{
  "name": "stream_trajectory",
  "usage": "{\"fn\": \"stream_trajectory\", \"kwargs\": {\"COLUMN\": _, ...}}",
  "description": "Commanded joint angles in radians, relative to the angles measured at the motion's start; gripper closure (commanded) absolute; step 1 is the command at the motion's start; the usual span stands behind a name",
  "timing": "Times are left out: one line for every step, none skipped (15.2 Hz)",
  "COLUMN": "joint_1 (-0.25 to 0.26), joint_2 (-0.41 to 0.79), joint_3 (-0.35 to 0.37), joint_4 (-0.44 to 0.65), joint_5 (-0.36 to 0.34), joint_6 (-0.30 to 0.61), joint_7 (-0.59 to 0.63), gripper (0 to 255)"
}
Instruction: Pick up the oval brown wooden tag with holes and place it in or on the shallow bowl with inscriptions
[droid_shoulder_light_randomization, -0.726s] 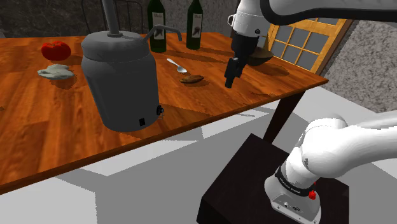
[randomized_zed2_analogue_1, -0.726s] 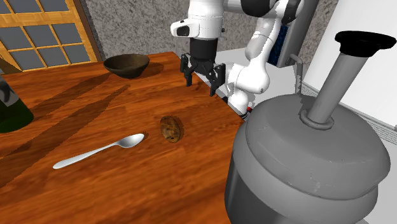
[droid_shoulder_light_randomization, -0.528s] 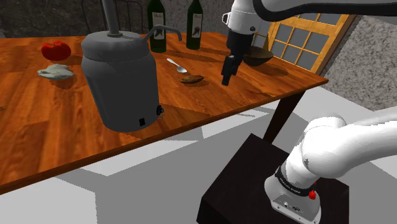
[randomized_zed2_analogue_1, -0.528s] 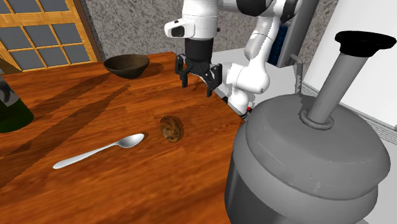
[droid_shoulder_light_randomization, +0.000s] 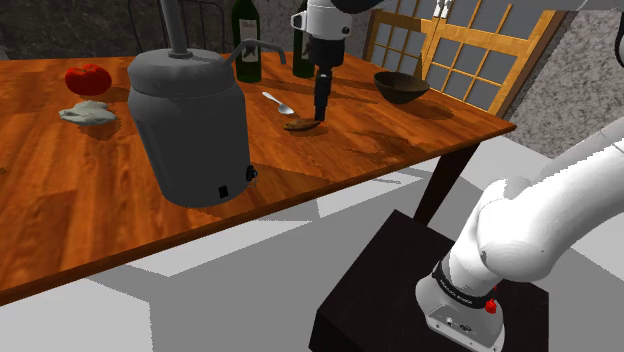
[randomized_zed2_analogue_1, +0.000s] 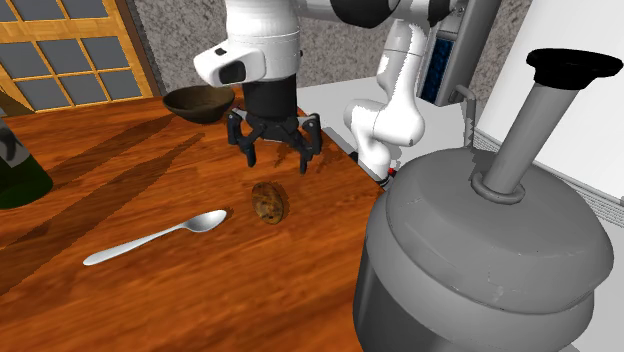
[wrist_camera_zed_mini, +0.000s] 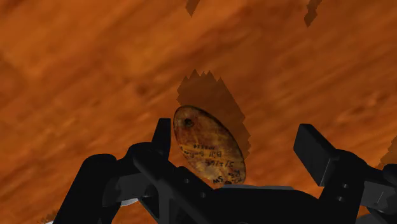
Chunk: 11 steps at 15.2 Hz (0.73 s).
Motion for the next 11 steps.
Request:
{"fn": "stream_trajectory", "kwargs": {"joint_1": 0.017, "joint_2": 0.089, "joint_3": -0.003, "joint_4": 0.088, "joint_5": -0.004, "joint_6": -0.015, "joint_7": -0.089, "gripper": 0}}
{"fn": "stream_trajectory", "kwargs": {"joint_1": 0.025, "joint_2": 0.133, "joint_3": -0.001, "joint_4": 0.135, "joint_5": -0.005, "joint_6": -0.025, "joint_7": -0.128, "gripper": 0}}
{"fn": "stream_trajectory", "kwargs": {"joint_1": 0.033, "joint_2": 0.177, "joint_3": 0.002, "joint_4": 0.182, "joint_5": -0.006, "joint_6": -0.037, "joint_7": -0.167, "gripper": 0}}
{"fn": "stream_trajectory", "kwargs": {"joint_1": 0.033, "joint_2": 0.179, "joint_3": 0.003, "joint_4": 0.184, "joint_5": -0.006, "joint_6": -0.037, "joint_7": -0.168, "gripper": 0}}
{"fn": "stream_trajectory", "kwargs": {"joint_1": 0.033, "joint_2": 0.177, "joint_3": 0.003, "joint_4": 0.169, "joint_5": -0.006, "joint_6": -0.024, "joint_7": -0.168, "gripper": 0}}
{"fn": "stream_trajectory", "kwargs": {"joint_1": 0.032, "joint_2": 0.175, "joint_3": 0.003, "joint_4": 0.153, "joint_5": -0.006, "joint_6": -0.010, "joint_7": -0.168, "gripper": 0}}
{"fn": "stream_trajectory", "kwargs": {"joint_1": 0.032, "joint_2": 0.174, "joint_3": 0.002, "joint_4": 0.138, "joint_5": -0.006, "joint_6": 0.004, "joint_7": -0.168, "gripper": 0}}
{"fn": "stream_trajectory", "kwargs": {"joint_1": 0.032, "joint_2": 0.172, "joint_3": 0.002, "joint_4": 0.123, "joint_5": -0.007, "joint_6": 0.017, "joint_7": -0.168, "gripper": 0}}
{"fn": "stream_trajectory", "kwargs": {"joint_1": 0.032, "joint_2": 0.171, "joint_3": 0.002, "joint_4": 0.108, "joint_5": -0.007, "joint_6": 0.031, "joint_7": -0.168, "gripper": 0}}
{"fn": "stream_trajectory", "kwargs": {"joint_1": 0.032, "joint_2": 0.170, "joint_3": 0.002, "joint_4": 0.094, "joint_5": -0.007, "joint_6": 0.044, "joint_7": -0.168, "gripper": 0}}
{"fn": "stream_trajectory", "kwargs": {"joint_1": 0.032, "joint_2": 0.169, "joint_3": 0.001, "joint_4": 0.072, "joint_5": -0.007, "joint_6": 0.065, "joint_7": -0.168, "gripper": 0}}
